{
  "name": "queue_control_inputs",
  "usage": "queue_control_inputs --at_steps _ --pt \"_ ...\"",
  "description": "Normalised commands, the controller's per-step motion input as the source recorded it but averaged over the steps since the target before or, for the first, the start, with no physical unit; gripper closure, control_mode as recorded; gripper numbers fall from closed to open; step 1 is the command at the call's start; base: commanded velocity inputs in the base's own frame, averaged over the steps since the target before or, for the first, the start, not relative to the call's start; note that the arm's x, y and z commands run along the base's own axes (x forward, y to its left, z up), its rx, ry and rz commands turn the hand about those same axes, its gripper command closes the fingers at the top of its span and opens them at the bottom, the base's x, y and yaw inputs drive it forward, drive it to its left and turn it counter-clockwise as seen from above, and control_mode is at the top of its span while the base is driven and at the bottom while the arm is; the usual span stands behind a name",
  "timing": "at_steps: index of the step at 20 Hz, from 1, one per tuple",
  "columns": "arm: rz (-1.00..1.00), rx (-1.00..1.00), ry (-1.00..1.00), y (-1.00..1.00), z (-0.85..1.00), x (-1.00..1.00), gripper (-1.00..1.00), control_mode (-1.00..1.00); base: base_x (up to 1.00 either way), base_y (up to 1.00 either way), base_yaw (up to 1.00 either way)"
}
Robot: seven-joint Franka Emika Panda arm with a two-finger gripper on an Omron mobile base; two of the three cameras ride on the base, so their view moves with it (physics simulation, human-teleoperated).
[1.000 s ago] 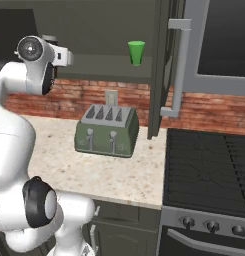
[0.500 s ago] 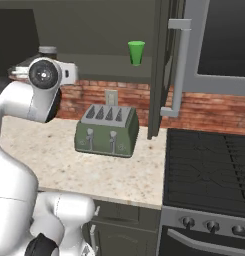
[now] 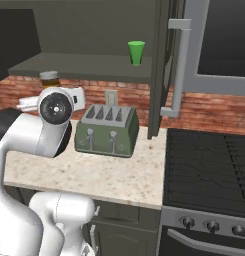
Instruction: Take the cinnamon bottle from the cabinet and place it on the dining table, next to the plate with the cupcake. Then take the chocolate from the dining counter and place it on the cupcake plate.
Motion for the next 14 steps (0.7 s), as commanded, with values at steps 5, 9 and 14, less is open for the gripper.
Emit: queue_control_inputs --at_steps 5,9,14 --pt "0.0 0.0 0.0 -0.01 -0.05 -0.08 1.0 1.0 -0.49 0.0 0.0" --pt "0.0 0.0 0.0 0.0 0.0 0.0 1.0 1.0 -1.0 -0.12 0.07" --pt "0.0 0.0 0.0 0.0 0.0 0.0 1.0 1.0 -0.93 -0.22 0.59"
